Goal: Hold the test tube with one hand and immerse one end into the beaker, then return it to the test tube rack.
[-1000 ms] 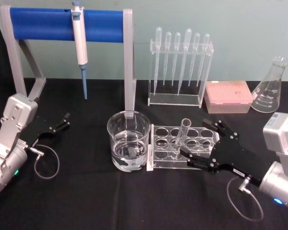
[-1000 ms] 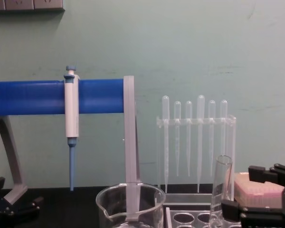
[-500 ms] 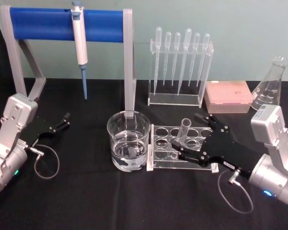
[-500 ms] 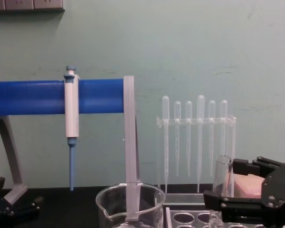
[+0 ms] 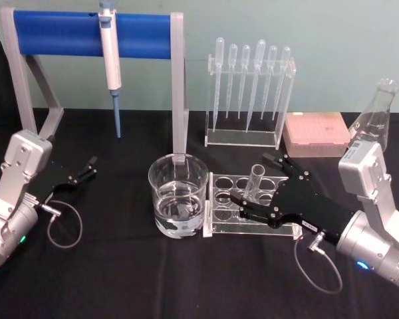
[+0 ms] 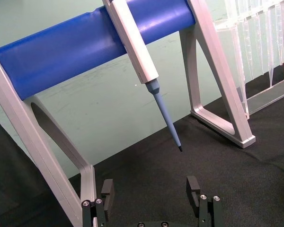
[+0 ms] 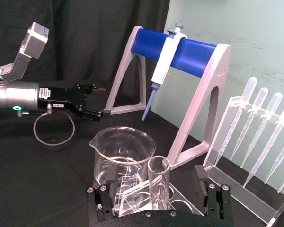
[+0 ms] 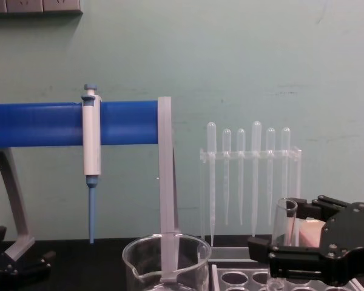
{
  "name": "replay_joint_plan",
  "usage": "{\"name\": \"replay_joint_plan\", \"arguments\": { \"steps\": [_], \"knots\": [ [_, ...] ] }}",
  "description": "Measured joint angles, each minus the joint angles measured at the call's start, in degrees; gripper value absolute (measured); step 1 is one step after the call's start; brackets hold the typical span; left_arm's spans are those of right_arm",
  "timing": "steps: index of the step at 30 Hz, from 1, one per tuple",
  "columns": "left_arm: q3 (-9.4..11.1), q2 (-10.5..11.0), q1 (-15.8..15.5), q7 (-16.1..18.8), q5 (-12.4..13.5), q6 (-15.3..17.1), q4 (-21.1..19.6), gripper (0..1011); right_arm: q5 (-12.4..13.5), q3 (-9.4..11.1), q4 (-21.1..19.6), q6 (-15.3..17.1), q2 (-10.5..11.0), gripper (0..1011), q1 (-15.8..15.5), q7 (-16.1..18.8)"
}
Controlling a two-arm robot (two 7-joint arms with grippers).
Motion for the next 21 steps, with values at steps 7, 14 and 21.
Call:
{"name": "replay_joint_plan", "arguments": {
  "steps": [7, 14, 21],
  "knots": [
    [0.0, 0.0, 0.0, 0.0, 0.0, 0.0, 0.0, 1000, -0.5, 0.4, 0.0, 0.4, -0.8, 1002, -0.3, 0.3],
    [0.0, 0.0, 0.0, 0.0, 0.0, 0.0, 0.0, 1000, -0.5, 0.4, 0.0, 0.4, -0.7, 1002, -0.2, 0.3],
    [0.0, 0.0, 0.0, 0.0, 0.0, 0.0, 0.0, 1000, -0.5, 0.4, 0.0, 0.4, -0.7, 913, -0.2, 0.2]
  ]
}}
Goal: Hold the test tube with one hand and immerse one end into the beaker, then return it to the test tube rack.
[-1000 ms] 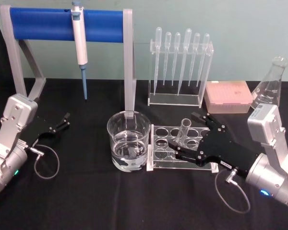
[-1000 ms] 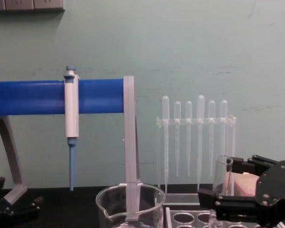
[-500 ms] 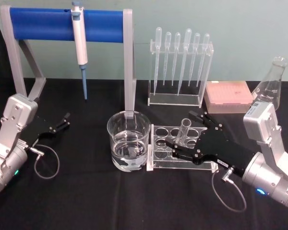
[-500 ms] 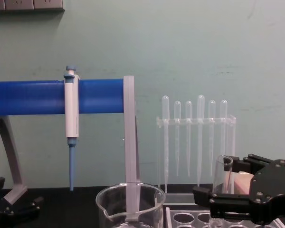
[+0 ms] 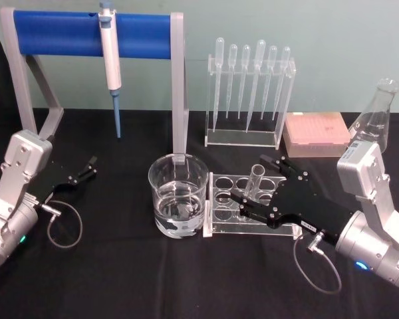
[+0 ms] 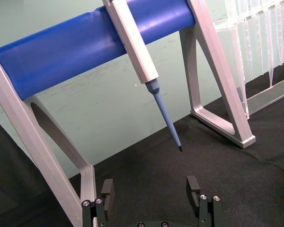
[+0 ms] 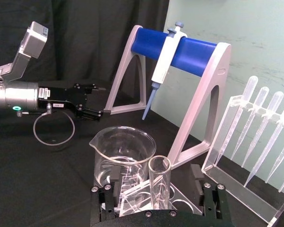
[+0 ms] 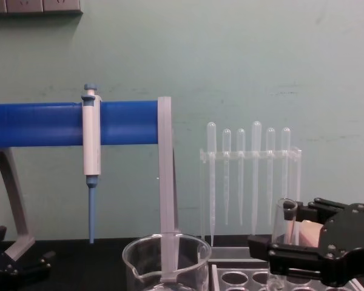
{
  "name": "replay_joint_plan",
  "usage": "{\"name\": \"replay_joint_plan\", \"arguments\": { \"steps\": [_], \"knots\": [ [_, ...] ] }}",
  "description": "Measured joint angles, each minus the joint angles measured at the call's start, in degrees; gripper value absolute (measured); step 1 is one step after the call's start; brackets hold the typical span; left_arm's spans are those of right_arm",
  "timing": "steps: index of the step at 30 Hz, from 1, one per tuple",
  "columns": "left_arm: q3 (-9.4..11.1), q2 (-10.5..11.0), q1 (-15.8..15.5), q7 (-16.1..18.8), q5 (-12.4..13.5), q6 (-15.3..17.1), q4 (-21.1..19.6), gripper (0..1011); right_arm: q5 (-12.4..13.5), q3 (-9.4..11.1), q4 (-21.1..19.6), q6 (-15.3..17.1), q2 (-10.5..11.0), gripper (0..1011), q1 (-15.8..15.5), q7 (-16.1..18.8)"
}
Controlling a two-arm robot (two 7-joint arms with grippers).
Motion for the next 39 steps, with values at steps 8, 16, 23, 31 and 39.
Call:
{"name": "replay_joint_plan", "arguments": {
  "steps": [8, 16, 23, 31, 39],
  "knots": [
    [0.0, 0.0, 0.0, 0.0, 0.0, 0.0, 0.0, 1000, 0.0, 0.0, 0.0, 0.0, 0.0, 684, 0.0, 0.0],
    [0.0, 0.0, 0.0, 0.0, 0.0, 0.0, 0.0, 1000, 0.0, 0.0, 0.0, -0.1, 0.1, 448, 0.0, 0.0],
    [0.0, 0.0, 0.0, 0.0, 0.0, 0.0, 0.0, 1000, 0.1, 0.0, 0.0, -0.1, 0.1, 234, 0.0, -0.1],
    [0.0, 0.0, 0.0, 0.0, 0.0, 0.0, 0.0, 1000, 0.1, 0.0, 0.0, -0.1, 0.1, 225, 0.0, -0.1],
    [0.0, 0.0, 0.0, 0.0, 0.0, 0.0, 0.0, 1000, 0.1, 0.0, 0.0, -0.1, 0.1, 225, 0.0, -0.1]
  ]
}}
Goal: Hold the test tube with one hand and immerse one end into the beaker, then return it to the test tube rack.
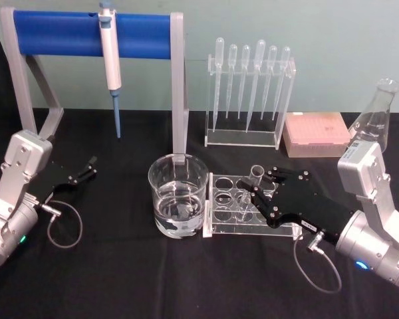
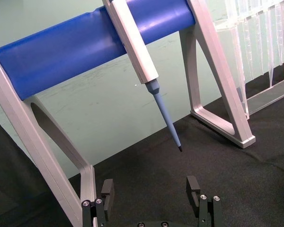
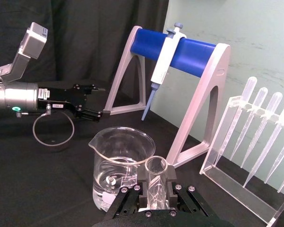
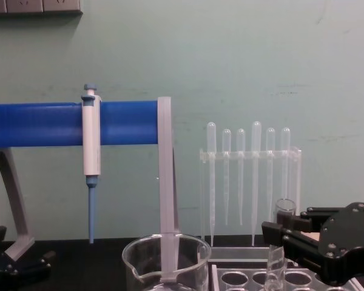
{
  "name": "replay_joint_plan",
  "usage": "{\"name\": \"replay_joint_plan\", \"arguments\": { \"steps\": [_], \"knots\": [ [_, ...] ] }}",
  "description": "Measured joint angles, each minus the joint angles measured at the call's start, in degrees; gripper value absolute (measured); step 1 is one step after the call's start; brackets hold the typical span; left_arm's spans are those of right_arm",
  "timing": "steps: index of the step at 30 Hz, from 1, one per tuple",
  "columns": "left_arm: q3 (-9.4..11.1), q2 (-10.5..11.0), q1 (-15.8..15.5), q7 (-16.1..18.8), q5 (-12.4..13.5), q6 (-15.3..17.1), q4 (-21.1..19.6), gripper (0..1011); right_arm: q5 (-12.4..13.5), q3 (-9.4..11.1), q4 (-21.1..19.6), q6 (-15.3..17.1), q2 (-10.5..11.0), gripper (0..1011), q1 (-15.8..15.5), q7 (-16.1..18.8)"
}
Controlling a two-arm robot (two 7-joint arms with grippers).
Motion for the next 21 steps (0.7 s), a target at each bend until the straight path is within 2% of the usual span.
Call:
{"name": "replay_joint_plan", "arguments": {
  "steps": [21],
  "knots": [
    [0.0, 0.0, 0.0, 0.0, 0.0, 0.0, 0.0, 1000, 0.0, 0.0, 0.0, 0.0, 0.0, 224, 0.0, 0.0]
  ]
}}
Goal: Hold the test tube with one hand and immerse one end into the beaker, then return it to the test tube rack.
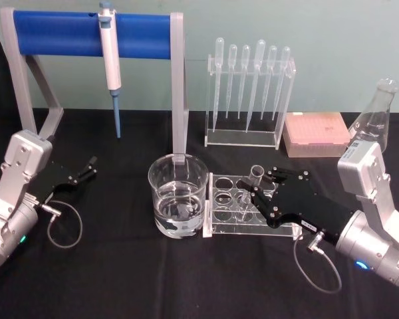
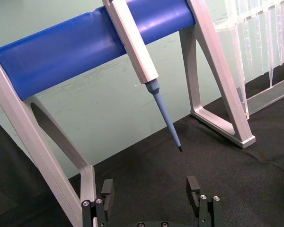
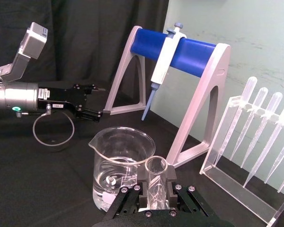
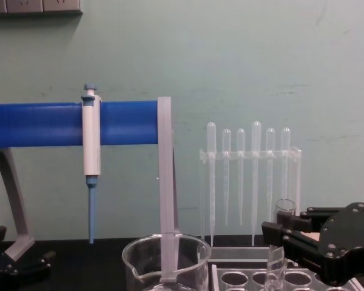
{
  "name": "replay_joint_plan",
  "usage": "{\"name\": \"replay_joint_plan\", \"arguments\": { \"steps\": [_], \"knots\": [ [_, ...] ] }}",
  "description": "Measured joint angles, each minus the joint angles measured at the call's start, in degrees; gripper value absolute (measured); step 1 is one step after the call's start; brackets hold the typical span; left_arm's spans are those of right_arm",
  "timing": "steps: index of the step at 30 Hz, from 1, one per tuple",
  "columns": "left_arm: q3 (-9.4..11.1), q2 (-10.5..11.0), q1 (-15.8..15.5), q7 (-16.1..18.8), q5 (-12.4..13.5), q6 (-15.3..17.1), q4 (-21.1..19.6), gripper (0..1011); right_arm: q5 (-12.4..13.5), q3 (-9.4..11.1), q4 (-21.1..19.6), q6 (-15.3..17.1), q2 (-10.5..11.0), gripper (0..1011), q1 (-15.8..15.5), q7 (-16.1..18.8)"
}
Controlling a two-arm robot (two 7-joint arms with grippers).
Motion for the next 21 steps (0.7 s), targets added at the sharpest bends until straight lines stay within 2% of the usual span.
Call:
{"name": "replay_joint_plan", "arguments": {
  "steps": [21],
  "knots": [
    [0.0, 0.0, 0.0, 0.0, 0.0, 0.0, 0.0, 1000, 0.0, 0.0, 0.0, 0.0, 0.0, 224, 0.0, 0.0]
  ]
}}
